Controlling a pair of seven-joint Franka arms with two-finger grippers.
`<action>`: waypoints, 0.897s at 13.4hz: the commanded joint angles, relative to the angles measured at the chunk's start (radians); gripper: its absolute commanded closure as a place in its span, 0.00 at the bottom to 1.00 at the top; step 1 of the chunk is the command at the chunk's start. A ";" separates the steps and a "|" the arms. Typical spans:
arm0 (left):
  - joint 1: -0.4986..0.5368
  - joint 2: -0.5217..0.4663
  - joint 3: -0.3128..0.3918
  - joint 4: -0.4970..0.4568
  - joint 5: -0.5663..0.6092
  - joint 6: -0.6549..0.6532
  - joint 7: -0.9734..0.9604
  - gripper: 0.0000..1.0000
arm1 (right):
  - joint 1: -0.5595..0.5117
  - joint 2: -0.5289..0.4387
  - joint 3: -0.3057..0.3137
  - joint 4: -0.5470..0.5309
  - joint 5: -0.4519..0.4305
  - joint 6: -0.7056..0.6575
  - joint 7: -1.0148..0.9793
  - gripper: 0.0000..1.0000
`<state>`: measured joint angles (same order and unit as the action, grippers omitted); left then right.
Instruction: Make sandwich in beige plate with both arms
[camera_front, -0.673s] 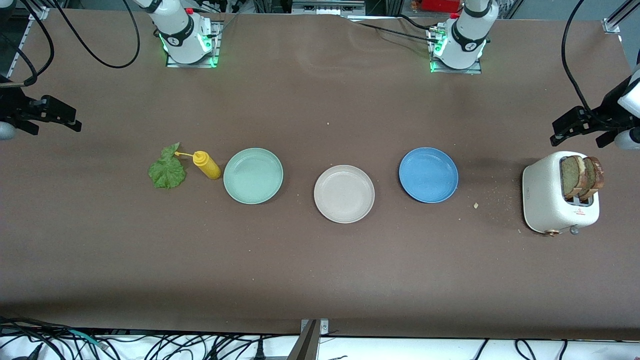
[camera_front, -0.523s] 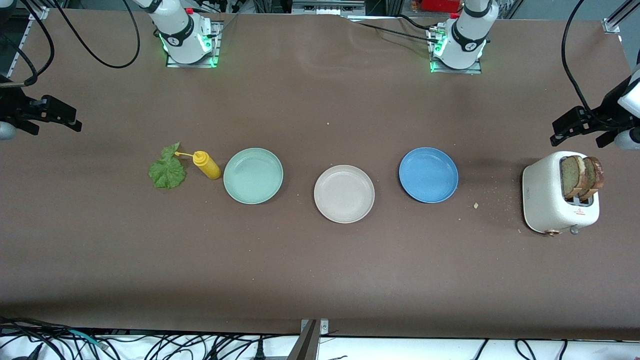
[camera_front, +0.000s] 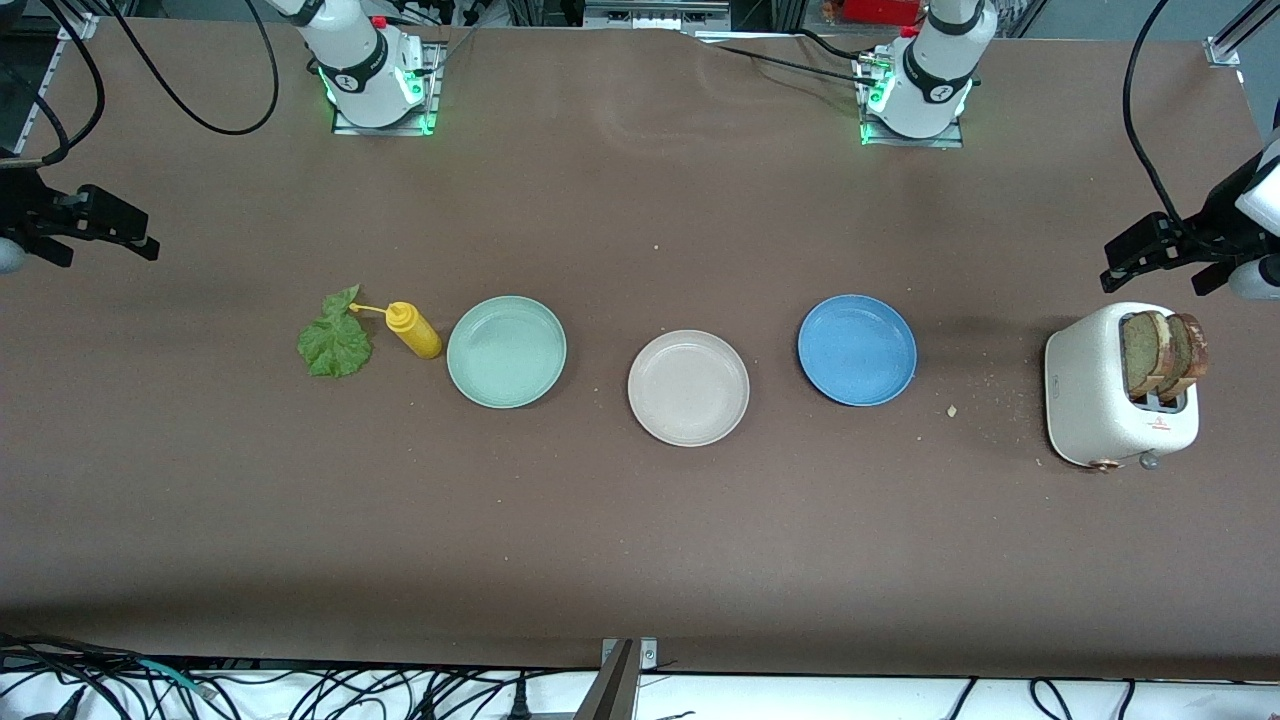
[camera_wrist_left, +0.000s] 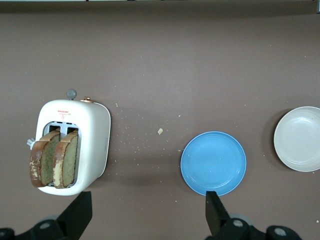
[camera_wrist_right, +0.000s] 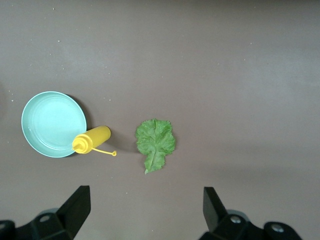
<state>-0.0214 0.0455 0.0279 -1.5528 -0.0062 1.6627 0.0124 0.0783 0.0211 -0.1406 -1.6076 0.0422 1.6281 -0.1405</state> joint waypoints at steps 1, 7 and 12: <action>0.011 0.008 -0.006 0.022 0.008 -0.003 0.023 0.00 | 0.000 -0.013 0.001 -0.003 -0.004 -0.001 -0.010 0.00; 0.011 0.008 -0.006 0.020 0.008 -0.003 0.023 0.00 | -0.002 -0.012 -0.001 -0.003 -0.004 -0.001 -0.010 0.00; 0.011 0.008 -0.006 0.022 0.008 -0.003 0.023 0.00 | -0.002 -0.012 -0.002 -0.003 0.002 0.001 -0.010 0.00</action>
<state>-0.0214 0.0458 0.0279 -1.5528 -0.0062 1.6627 0.0124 0.0782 0.0211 -0.1408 -1.6076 0.0423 1.6279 -0.1404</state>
